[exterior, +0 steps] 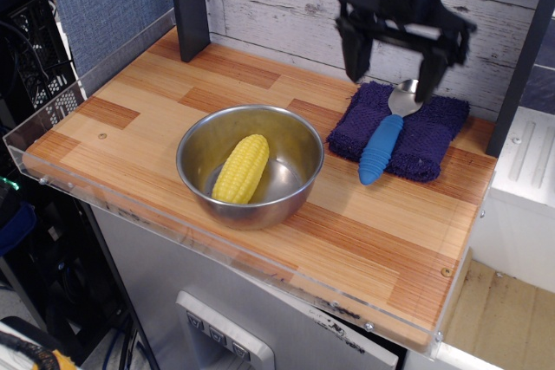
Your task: Move the blue spoon to the right bottom of the table.
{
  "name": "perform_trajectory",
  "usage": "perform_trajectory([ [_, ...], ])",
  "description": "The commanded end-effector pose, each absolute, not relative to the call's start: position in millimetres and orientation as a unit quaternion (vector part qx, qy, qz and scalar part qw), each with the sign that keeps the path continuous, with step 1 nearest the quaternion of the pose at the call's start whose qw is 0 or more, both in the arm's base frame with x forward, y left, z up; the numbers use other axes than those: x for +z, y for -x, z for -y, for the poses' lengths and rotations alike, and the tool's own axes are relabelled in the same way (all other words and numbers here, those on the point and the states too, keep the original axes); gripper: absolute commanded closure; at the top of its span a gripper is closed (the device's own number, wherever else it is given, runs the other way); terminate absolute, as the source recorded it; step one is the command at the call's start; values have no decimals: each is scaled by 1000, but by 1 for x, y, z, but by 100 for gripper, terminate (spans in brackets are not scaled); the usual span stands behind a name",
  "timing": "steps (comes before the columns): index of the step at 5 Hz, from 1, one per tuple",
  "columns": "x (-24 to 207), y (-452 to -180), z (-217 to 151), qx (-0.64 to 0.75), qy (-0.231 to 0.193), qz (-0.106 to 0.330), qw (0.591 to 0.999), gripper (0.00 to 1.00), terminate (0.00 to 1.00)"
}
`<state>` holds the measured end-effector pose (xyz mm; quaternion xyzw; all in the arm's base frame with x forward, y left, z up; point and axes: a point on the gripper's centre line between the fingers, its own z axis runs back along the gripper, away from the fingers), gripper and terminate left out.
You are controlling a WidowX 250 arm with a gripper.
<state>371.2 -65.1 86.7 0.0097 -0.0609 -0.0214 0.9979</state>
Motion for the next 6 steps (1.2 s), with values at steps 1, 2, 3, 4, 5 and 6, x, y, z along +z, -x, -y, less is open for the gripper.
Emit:
perform_trajectory([
  [1, 64, -380, 71, 22, -16, 71, 997, 0, 0],
  [2, 51, -382, 71, 32, -19, 64, 997, 0, 0],
  [3, 38, -386, 67, 36, -21, 50, 998, 0, 0],
  [4, 26, -388, 60, 45, -21, 37, 998, 0, 0],
  [5, 21, -390, 57, 47, -21, 28, 998, 0, 0],
  [6, 27, -390, 54, 46, -19, 34, 998, 0, 0],
])
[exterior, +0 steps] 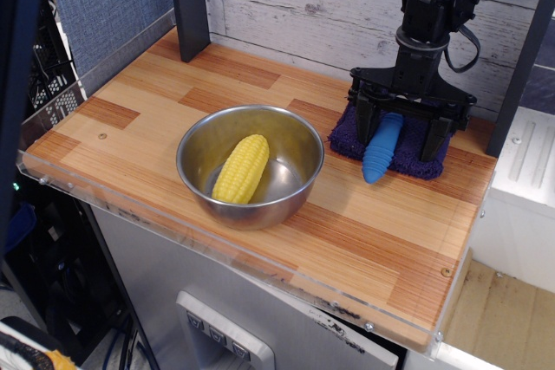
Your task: Move the blue spoon to the right bottom of the table.
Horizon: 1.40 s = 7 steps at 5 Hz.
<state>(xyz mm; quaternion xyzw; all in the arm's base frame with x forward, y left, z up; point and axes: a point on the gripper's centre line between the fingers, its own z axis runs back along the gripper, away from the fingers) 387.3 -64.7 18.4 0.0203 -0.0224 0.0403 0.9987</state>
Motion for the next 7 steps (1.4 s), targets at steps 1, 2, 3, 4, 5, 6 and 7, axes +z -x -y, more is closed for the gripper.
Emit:
perform_trajectory([
  [1, 36, -388, 47, 43, -12, 41, 998, 0, 0],
  [2, 45, -385, 44, 37, -4, 50, 998, 0, 0],
  [3, 46, -384, 41, 32, -1, 49, 998, 100, 0],
  [4, 47, -382, 40, 31, -1, 47, 998, 100, 0],
  [5, 45, -381, 40, 30, -1, 44, 999, 100, 0],
  [6, 46, -381, 42, 24, 3, 40, 999, 100, 0],
  [7, 78, -373, 46, 15, 17, 60, 998, 100, 0],
])
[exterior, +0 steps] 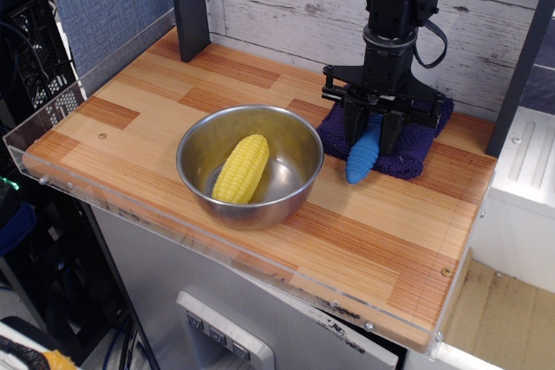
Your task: Move the blue spoon to the right bottom of the table.
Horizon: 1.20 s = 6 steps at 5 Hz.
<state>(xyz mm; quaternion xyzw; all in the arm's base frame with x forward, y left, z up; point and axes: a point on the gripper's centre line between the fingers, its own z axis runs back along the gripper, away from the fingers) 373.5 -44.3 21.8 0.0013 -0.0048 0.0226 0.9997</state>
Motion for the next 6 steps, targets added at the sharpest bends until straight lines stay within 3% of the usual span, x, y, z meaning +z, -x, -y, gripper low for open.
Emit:
perform_trajectory([
  [1, 110, -355, 58, -11, 43, 89, 995, 100, 0],
  [2, 110, -337, 67, -36, 37, 81, 995, 100, 0],
  [4, 65, -282, 90, -87, 15, 24, 996, 100, 0],
  [6, 32, -262, 102, -80, -1, 8, 997, 100, 0],
])
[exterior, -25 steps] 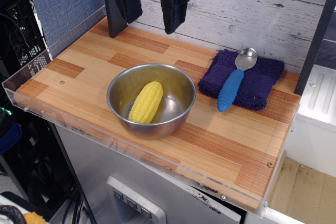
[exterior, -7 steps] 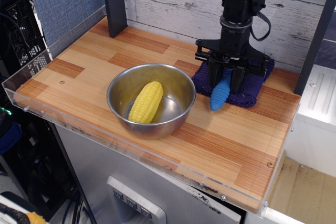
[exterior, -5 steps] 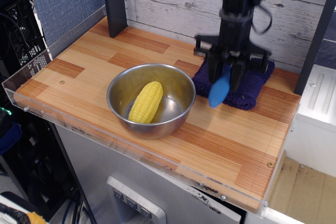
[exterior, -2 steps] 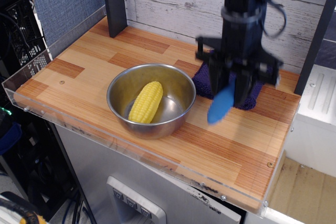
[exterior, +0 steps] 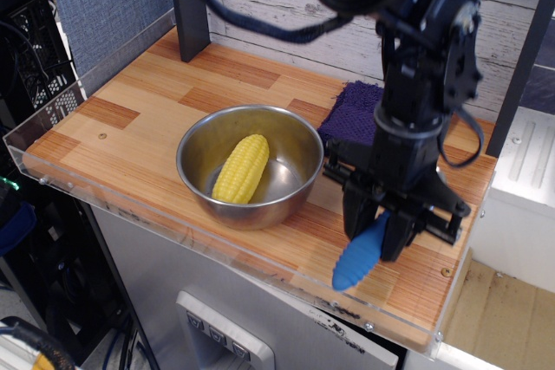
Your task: Move the blue spoon to the right bottom of the table.
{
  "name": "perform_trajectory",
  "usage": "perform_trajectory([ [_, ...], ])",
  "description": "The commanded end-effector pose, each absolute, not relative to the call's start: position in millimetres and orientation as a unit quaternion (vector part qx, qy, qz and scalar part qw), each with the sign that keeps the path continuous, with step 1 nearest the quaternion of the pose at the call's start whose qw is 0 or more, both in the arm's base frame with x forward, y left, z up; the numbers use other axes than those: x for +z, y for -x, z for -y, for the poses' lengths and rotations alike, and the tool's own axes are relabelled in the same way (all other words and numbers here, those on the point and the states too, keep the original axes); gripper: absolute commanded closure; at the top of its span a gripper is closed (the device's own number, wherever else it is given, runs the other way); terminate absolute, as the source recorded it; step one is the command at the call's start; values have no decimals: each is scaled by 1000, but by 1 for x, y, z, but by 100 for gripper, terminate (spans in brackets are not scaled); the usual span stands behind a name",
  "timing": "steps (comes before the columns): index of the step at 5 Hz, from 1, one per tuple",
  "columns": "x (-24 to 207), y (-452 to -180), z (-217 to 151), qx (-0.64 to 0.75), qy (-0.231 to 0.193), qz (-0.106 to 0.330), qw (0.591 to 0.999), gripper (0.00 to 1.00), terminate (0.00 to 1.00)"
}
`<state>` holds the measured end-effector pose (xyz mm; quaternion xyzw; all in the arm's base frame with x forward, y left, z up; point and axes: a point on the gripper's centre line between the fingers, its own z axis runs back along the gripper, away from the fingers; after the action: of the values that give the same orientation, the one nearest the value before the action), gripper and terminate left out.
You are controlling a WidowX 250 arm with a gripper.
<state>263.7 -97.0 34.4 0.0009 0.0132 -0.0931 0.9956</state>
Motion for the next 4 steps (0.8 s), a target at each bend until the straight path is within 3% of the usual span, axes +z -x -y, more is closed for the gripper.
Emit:
perform_trajectory([
  [1, 28, -268, 102, -51, 10, 19, 998, 100, 0],
  [4, 39, -300, 88, 21, 52, 43, 998, 100, 0],
])
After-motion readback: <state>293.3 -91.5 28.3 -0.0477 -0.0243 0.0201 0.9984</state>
